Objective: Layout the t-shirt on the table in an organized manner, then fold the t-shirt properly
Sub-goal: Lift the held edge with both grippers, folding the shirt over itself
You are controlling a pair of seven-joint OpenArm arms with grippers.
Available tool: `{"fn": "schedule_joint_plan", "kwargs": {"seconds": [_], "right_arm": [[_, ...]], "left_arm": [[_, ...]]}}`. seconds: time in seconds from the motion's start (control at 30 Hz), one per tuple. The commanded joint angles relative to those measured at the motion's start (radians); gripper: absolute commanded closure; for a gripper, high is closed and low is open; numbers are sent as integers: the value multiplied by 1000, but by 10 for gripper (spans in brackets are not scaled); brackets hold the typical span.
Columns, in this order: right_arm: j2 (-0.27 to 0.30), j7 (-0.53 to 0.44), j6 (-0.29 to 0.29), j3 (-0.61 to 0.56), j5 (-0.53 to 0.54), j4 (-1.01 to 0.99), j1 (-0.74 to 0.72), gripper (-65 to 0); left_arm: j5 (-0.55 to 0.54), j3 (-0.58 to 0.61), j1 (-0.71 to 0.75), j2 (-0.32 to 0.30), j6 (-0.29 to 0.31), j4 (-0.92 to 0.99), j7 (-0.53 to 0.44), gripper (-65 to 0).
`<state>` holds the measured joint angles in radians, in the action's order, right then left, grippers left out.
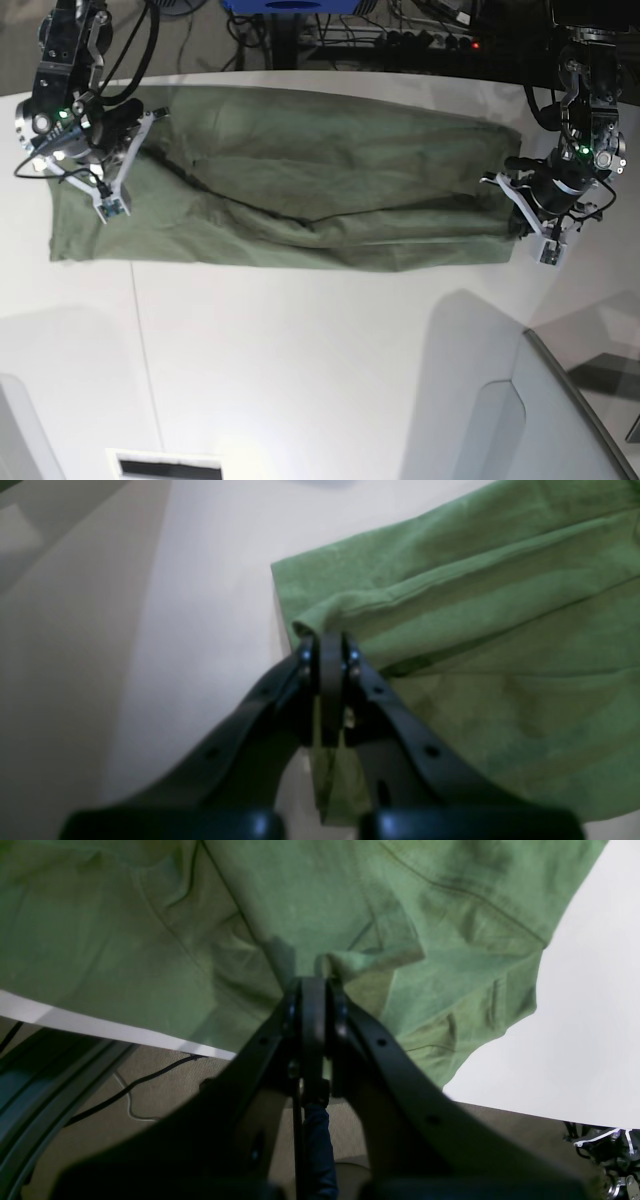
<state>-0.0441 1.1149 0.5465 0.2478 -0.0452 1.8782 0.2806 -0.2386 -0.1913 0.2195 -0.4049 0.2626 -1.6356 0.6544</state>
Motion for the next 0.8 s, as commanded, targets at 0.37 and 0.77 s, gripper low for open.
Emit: {"fn": "schedule_joint_plan", "kwargs": {"seconds": [0.37, 0.77], "right_arm": [[3, -11, -3, 2, 3, 16, -7, 0], [3, -11, -3, 2, 3, 16, -4, 0]], "left_arm": [[101, 3, 45, -7, -4, 11, -126, 0], [127, 52, 39, 2, -7, 84, -192, 0]]}}
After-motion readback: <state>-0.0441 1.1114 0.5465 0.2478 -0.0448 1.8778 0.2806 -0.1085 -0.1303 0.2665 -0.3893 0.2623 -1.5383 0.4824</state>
